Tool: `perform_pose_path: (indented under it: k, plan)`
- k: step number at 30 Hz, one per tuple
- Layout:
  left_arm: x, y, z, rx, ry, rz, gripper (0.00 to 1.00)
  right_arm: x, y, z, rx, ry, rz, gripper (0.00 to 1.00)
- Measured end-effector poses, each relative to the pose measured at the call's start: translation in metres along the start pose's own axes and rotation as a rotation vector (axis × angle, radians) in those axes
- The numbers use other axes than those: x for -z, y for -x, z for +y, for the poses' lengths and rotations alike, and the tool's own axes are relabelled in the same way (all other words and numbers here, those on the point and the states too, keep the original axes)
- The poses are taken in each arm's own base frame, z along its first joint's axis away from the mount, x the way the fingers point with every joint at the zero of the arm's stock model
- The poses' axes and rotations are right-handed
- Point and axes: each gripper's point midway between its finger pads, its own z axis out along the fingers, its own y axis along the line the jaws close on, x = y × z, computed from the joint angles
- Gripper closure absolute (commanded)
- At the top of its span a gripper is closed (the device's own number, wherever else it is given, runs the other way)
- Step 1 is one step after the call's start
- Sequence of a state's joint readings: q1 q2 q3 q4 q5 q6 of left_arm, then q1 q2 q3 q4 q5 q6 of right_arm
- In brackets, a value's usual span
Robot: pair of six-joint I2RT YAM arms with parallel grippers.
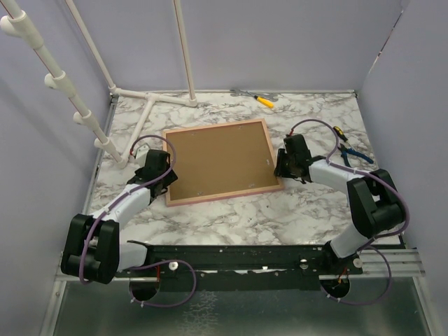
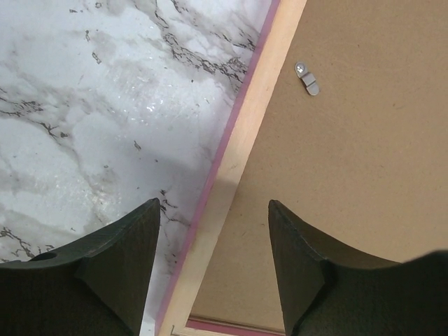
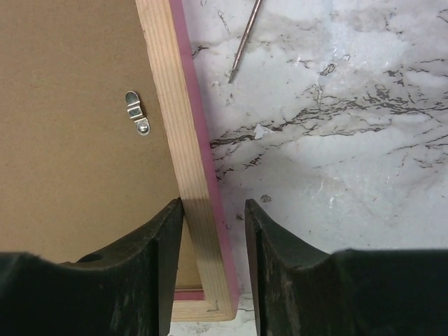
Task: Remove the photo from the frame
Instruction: Turn over the photo frame at the center of the board.
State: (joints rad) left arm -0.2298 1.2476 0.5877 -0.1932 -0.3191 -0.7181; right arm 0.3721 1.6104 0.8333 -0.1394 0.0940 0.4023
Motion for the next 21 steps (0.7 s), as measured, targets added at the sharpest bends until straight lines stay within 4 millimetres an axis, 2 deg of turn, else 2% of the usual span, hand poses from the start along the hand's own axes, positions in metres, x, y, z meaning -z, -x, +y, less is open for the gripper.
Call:
perform_pose_path:
  k: [3,10,16,21]
  plan:
    - [-0.001,-0.004,-0.001,0.002,-0.012,0.009,0.36,0.0,-0.001,0.002,0.004,0.001,0.0,0.74]
    - [0.001,-0.008,-0.009,0.009,-0.058,0.037,0.3,0.002,0.0,0.0,-0.021,-0.026,-0.016,0.9]
    - [0.011,-0.008,-0.02,0.032,-0.117,0.059,0.19,0.019,-0.012,-0.018,-0.059,-0.101,-0.026,0.92]
    - [0.025,-0.012,-0.03,0.086,-0.176,0.1,0.16,0.031,-0.022,-0.028,-0.092,-0.134,-0.023,0.84]
